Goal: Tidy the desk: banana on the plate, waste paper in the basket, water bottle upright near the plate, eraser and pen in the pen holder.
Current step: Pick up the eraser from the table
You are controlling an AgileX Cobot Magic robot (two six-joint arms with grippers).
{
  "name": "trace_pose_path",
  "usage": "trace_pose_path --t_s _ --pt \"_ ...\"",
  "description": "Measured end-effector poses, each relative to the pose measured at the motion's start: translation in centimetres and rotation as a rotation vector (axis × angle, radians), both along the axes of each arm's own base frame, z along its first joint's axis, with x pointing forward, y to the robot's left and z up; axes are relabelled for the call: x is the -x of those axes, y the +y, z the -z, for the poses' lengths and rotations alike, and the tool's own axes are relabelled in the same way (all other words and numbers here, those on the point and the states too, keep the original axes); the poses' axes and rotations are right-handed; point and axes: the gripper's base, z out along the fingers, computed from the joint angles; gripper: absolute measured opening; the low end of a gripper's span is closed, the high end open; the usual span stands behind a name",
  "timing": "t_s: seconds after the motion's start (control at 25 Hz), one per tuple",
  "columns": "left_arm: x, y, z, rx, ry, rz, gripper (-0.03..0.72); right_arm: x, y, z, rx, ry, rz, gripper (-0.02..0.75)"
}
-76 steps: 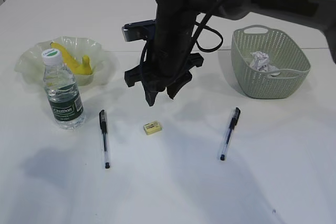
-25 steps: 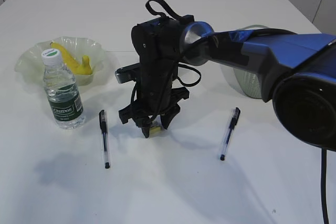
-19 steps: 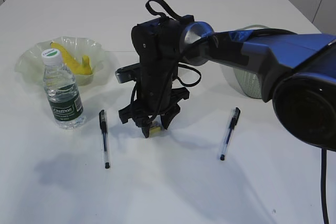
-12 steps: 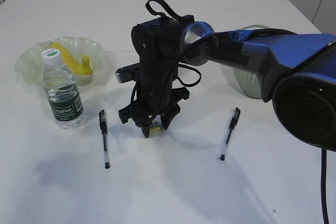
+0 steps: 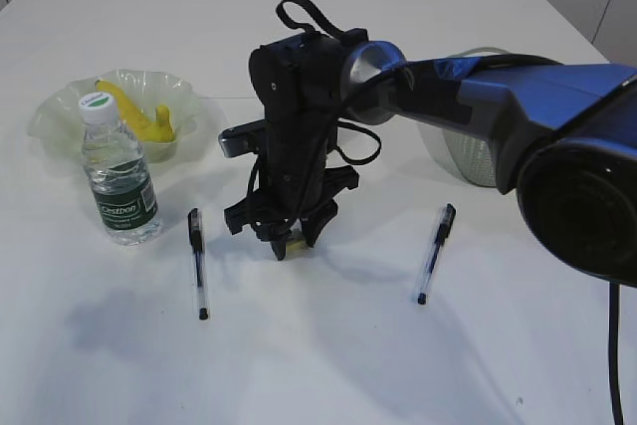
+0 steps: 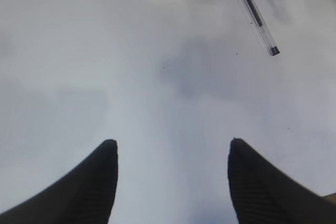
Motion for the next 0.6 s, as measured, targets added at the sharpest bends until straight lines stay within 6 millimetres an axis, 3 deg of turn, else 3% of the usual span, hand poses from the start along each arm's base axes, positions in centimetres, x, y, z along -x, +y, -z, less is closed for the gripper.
trace_pose_path --t_s 0.6 --pt "0.00 0.00 0.00 0.000 0.000 0.000 0.460 0.05 0.12 -0.06 -0.013 0.006 0.004 0.262"
